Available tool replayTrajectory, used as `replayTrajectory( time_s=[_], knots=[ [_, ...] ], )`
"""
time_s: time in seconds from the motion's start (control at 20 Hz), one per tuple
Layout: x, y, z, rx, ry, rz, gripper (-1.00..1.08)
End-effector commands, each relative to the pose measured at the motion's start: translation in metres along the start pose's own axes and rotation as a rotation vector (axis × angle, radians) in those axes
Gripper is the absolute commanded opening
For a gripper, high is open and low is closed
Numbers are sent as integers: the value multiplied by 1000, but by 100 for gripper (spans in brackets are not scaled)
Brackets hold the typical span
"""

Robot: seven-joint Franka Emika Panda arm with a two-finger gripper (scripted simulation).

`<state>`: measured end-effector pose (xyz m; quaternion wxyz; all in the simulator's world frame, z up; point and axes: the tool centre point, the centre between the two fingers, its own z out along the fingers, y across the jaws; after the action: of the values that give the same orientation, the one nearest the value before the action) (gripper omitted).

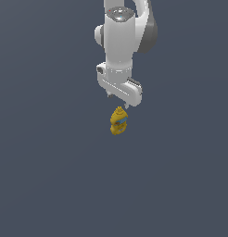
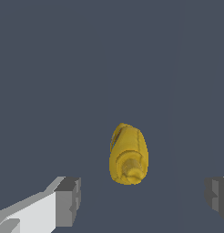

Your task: Pick up the object and move it to a goal position.

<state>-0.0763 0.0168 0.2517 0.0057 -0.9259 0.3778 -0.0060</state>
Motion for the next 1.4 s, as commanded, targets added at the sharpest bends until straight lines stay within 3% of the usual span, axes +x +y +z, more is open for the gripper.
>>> replayTrajectory(
  time_s=[0.0, 0.65, 1.35],
  knots=[
    [-3, 1, 6, -3, -1, 60, 100],
    [-16, 3, 28, -14, -4, 268, 100],
    [-18, 4, 41, -16, -5, 294, 100]
  ],
)
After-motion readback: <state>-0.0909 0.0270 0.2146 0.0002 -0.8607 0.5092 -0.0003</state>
